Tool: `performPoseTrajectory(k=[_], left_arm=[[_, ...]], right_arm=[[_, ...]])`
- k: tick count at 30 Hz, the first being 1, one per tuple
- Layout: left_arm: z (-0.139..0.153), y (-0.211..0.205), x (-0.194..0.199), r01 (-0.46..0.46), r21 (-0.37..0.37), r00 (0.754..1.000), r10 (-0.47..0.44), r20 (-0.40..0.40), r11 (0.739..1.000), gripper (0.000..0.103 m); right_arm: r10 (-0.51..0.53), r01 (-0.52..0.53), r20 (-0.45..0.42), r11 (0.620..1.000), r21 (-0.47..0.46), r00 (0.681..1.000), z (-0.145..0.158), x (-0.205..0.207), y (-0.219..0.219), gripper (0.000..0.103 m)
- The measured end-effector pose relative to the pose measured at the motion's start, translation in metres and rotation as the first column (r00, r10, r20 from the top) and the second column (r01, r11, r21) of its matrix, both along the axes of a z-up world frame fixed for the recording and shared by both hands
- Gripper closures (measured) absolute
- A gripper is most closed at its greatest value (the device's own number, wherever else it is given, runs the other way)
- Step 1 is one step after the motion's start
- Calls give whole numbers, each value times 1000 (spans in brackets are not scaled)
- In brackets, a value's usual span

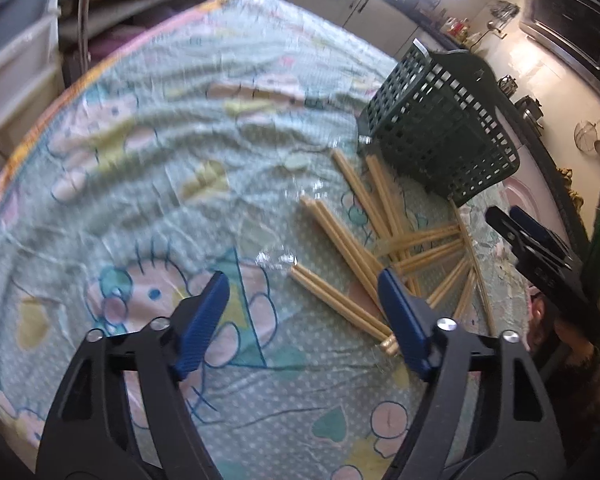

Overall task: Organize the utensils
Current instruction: 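Lower the right tool onto a wooden chopstick and close it while the left tool grasps another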

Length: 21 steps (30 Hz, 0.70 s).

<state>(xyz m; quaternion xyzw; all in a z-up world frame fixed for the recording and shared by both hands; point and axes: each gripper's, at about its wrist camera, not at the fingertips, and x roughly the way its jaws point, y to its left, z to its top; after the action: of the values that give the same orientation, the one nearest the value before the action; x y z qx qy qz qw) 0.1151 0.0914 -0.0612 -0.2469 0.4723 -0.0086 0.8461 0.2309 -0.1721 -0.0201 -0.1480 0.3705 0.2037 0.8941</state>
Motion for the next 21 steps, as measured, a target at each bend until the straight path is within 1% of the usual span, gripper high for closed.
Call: performPoseTrajectory(k=[3,5,7,10,15,17,19,21], left_arm=[[-6,0,4,3,-52,999,-5,-32,999,48],[-9,-1,7,9,-72,999,-12,-45,997,53],[-13,0,10,6,-101,998,-12,-62,995,57],[-17,4,17,-12,-140,997,0,-83,990,60],[-22,14,28,-35,-195,995,16,-101,980,61],[-23,16,32,-37,-204,994,15,-106,978,61],[-24,16,32,-38,-202,994,16,-108,979,62],[-23,16,34,-36,-183,994,15,-110,982,67]], right_arm=[[0,-2,-49,1000,-26,999,-11,13,7,44],[-7,4,-77,999,-46,997,-17,20,11,47],[-13,7,-111,999,-52,994,-25,27,14,52],[-17,9,-139,998,-55,990,-31,35,16,54],[-13,2,-161,998,-67,987,-36,43,18,56],[-12,0,-176,998,-66,984,-38,47,19,58],[-10,-4,-189,997,-72,982,-40,50,19,63],[-14,-1,-200,997,-73,980,-43,53,18,67]])
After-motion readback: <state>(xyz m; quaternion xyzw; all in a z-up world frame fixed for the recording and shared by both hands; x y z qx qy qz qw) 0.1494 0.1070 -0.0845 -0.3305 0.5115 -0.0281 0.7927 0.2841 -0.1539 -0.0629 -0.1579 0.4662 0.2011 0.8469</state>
